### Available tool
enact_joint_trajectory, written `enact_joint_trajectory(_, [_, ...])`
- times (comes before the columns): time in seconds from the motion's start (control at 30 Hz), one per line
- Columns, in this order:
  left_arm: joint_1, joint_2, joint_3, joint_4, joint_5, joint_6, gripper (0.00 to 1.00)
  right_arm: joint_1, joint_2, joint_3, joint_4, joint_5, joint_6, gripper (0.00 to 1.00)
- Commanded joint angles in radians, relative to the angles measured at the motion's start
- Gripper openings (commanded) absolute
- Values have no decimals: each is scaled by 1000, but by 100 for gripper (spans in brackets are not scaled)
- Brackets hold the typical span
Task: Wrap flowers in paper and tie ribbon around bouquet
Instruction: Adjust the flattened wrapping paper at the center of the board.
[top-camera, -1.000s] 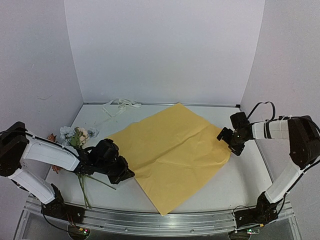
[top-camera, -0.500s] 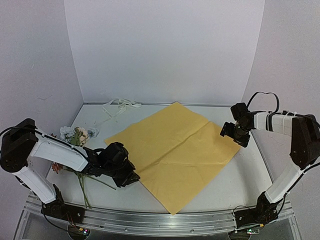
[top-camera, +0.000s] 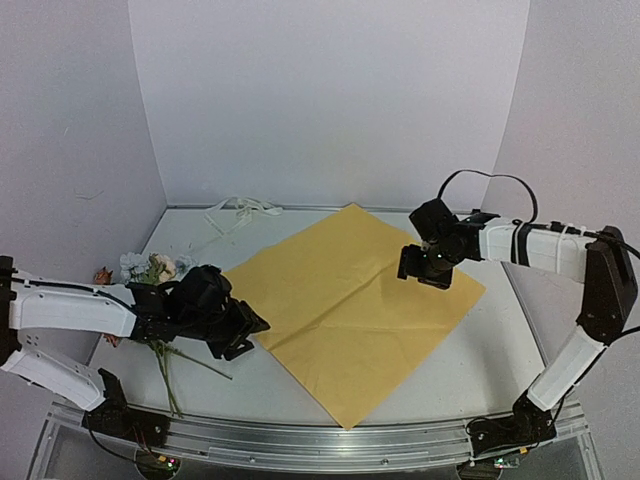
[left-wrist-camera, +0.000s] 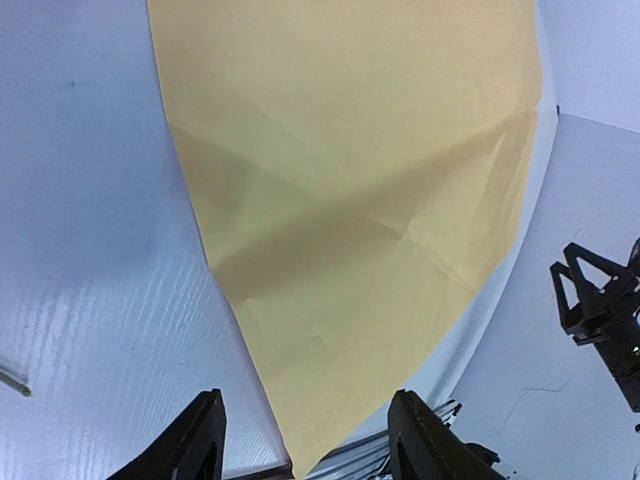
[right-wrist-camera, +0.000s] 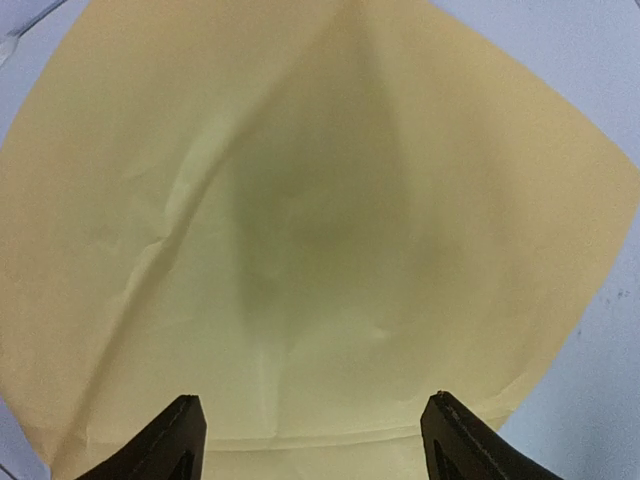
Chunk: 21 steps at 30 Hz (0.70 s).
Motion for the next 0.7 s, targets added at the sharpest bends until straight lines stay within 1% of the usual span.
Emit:
enact_joint_trajectory(0.0, [175,-153,-21,-128,-43,207,63,144,120,145,8,-28,62,53])
enact_joint_trajectory(0.07, [269,-219,-16,-181,-56,289,64,205,197,223,10,-37,71,42])
enact_joint_trajectory(0.13, [341,-269,-4,-236,-78,351,65,250,272,303,9,-59,78,35])
enact_joint_trajectory(0.27, [471,-307,25,-343,-90,444,67,312,402,422,9,-87,90,27])
enact_joint_trajectory(0.33, [524,-321,32,-384,-101,483,69,330,443,455,9,-118,99,25])
enact_joint_trajectory(0.47, [606,-347,35,-442,-129,532,69,358,505,495,10,-148,108,25])
enact_joint_trajectory(0.67, [664,-380,37,-511,-170,535,71,386,574,499,10,-175,130,24])
